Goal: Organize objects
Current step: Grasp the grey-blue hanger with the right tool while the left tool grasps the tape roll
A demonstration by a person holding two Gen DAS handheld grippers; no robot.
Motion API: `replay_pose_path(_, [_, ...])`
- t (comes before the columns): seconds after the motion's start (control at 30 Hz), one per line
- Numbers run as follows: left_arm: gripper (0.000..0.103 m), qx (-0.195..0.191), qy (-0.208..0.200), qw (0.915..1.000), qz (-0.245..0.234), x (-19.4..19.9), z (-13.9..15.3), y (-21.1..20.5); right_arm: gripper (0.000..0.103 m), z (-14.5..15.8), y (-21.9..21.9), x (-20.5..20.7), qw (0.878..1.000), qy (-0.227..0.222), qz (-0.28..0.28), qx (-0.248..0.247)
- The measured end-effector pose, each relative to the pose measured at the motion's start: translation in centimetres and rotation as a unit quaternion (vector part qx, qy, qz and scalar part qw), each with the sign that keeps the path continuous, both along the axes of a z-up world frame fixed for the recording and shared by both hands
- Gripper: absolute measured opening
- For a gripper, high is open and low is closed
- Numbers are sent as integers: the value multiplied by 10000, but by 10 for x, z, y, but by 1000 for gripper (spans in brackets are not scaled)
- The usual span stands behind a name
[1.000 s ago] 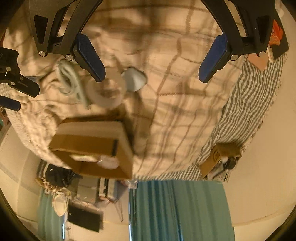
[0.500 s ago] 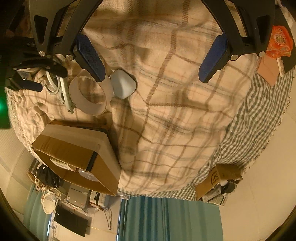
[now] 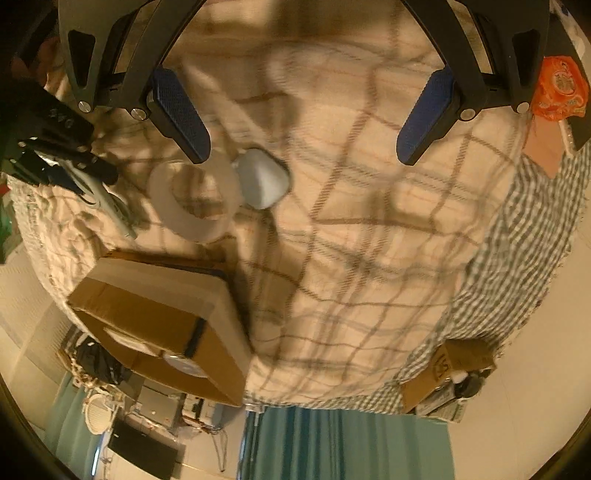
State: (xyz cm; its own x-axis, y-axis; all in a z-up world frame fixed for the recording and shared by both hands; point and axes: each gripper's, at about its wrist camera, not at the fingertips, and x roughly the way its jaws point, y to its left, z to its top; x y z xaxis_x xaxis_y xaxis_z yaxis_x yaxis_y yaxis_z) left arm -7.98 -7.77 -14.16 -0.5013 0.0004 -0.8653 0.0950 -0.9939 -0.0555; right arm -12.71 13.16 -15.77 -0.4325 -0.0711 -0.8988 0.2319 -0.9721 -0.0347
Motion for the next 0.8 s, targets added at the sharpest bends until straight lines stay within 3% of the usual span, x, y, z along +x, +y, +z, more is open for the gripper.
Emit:
replay_pose_path(0.1, [103,299,-62,9994,-149,-7,-2,15,50,14,9,2,9996,185,-48,-225])
replay_pose_path(0.2, [103,330,-140,9988,-340,-16,-6,33,50,14,20,1,9993,142,-98,-344])
replay_pose_path(0.37, [103,-29,-187,9970,-757,-30,-15,66,50,10,37,-3,9974,42,-190,-693])
replay_pose_path(0.43, [103,-158,-249,9972,-687,-37,-21,73,50,9,44,-5,9957,-21,-225,-897])
replay_pose_path(0.53, [103,-35,-389,9969,-685,-45,-29,79,50,9,50,-7,9953,-25,-289,-928])
replay_pose_path(0.67, [103,-281,-529,9948,-822,-53,-41,93,50,11,55,-9,9945,18,-306,-1002])
replay_pose_path(0.73, [98,-224,-565,9945,-854,-54,-42,95,50,12,56,-8,9948,40,-309,-970])
replay_pose_path(0.8, [81,-205,-515,9952,-802,-50,-39,93,50,16,56,-5,9950,72,-297,-949])
